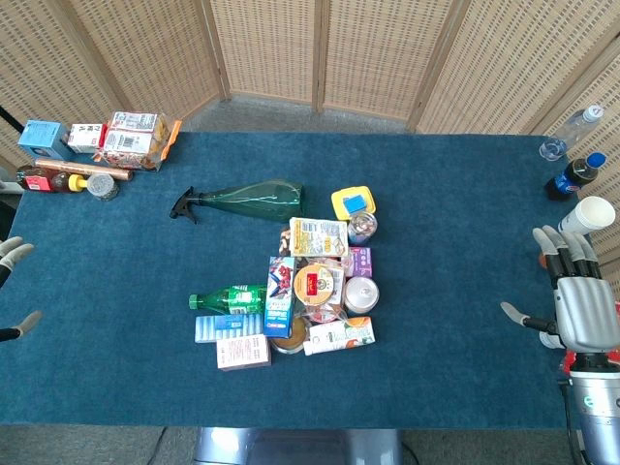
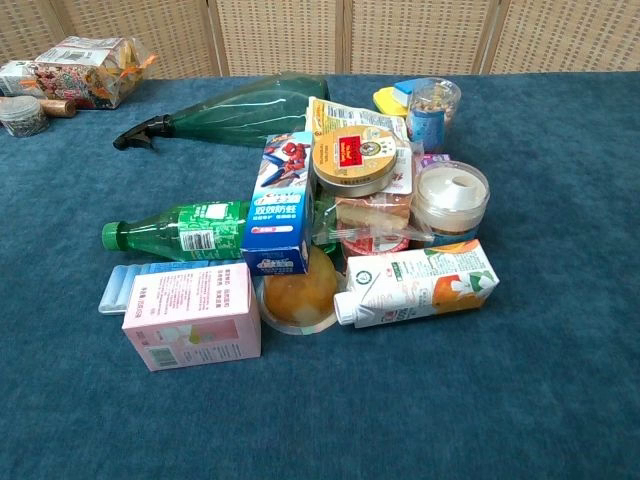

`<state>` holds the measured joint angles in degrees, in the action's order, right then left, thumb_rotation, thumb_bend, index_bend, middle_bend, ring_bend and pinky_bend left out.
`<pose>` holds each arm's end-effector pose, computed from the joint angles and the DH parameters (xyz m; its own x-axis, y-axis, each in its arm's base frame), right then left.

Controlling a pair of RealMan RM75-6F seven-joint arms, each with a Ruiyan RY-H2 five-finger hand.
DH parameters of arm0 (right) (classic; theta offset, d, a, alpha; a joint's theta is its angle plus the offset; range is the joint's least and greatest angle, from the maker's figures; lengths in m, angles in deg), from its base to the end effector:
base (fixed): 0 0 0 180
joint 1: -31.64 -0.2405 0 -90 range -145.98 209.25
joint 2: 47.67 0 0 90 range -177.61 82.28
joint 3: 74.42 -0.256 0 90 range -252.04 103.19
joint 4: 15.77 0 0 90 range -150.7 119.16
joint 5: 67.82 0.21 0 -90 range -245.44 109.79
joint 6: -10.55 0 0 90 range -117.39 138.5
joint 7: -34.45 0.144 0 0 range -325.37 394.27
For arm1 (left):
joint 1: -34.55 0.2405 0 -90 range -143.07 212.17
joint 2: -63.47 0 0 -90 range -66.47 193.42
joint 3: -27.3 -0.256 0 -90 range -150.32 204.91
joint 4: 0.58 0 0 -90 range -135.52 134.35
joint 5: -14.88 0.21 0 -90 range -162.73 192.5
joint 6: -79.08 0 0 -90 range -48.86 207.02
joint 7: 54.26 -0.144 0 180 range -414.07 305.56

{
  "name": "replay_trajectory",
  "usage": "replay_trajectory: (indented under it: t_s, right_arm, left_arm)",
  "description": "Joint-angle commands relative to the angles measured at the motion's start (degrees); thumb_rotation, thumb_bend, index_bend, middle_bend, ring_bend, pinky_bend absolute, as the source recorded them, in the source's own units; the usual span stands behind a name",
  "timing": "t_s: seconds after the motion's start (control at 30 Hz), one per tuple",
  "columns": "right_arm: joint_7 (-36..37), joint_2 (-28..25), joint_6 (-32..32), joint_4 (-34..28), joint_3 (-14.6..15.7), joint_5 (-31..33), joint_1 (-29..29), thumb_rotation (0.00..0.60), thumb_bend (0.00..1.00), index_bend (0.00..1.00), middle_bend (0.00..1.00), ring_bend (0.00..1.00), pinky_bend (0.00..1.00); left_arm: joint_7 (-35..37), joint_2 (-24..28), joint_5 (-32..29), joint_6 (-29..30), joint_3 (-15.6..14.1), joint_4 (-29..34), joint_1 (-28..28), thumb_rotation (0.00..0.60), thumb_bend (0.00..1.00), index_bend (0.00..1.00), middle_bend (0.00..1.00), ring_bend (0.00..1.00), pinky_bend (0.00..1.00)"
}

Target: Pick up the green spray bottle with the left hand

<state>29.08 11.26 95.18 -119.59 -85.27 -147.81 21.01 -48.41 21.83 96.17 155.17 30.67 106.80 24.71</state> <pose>-0.2552 -0.2317 0.1928 0.3471 0.1450 0.9265 -0.9337 -0.0385 0.3559 -0.2773 0.2024 0.2387 0.4113 0.1000 0.9060 0.9107 -0.0039 -0.4130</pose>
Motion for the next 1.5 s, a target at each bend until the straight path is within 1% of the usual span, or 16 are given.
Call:
replay_trajectory:
  t_s: [0.03, 0.2, 0.43, 0.53, 0.83, 1.13, 1.27, 1.5]
  right_arm:
    - [0.2, 0.1, -0.1, 0.0, -0.1, 0.3, 0.0, 0.512, 0.11, 0.0, 0.09, 0.0, 0.0]
    - [0.4, 0.2, 0.0, 0.2, 0.2, 0.4, 0.4, 0.513, 0.11, 0.0, 0.09, 0.0, 0.0]
    - [1.6, 0.3, 0.7, 0.7, 0.5, 0.2, 1.1, 0.508, 0.12, 0.0, 0.09, 0.0, 0.0]
    - [2.3, 0.2, 0.9, 0.9, 0.4, 0.3, 1.3, 0.513, 0.12, 0.0, 0.09, 0.0, 0.0]
    - [3.9, -0.6, 1.7, 1.4, 0.5, 0.8, 2.5, 0.513, 0.11, 0.0, 0.08, 0.0, 0.0]
    - [5.7, -1.3, 3.5, 2.1, 0.6, 1.1, 4.4, 0.513, 0.11, 0.0, 0.08, 0.0, 0.0]
    - [6.4, -1.6, 4.2, 2.4, 0.6, 1.3, 5.2, 0.517, 0.11, 0.0, 0.08, 0.0, 0.0]
    - [7.1, -2.5, 5.2, 2.5, 0.5, 1.9, 6.4, 0.511, 0.11, 0.0, 0.08, 0.0, 0.0]
  left_arm:
    - [0.0, 0.0, 0.0, -0.2, 0.0, 0.0, -0.1, 0.6, 0.3, 0.12, 0.06, 0.0, 0.0]
    - [-0.1, 0.0, -0.1, -1.4, 0.1, -0.3, -0.8, 0.6, 0.3, 0.12, 0.06, 0.0, 0.0]
    - [-0.4, 0.3, -0.2, -3.1, 0.9, -0.2, -2.5, 0.6, 0.3, 0.09, 0.05, 0.0, 0.0]
    - [0.0, 0.0, -0.9, -5.5, 1.6, -0.9, -4.3, 0.6, 0.3, 0.09, 0.05, 0.0, 0.0]
    - [0.1, -1.9, -4.2, -15.3, 4.4, -4.1, -11.7, 0.6, 0.3, 0.05, 0.05, 0.0, 0.0]
    - [0.5, -7.4, -7.4, -23.8, 7.1, -10.8, -19.5, 0.6, 0.3, 0.01, 0.03, 0.0, 0.0]
    - [0.7, -11.3, -9.1, -28.1, 8.0, -15.6, -23.5, 0.6, 0.3, 0.0, 0.0, 0.0, 0.0]
    - [1.0, -18.3, -11.3, -34.4, 9.3, -23.2, -29.8, 0.6, 0.3, 0.0, 0.0, 0.0, 0.0]
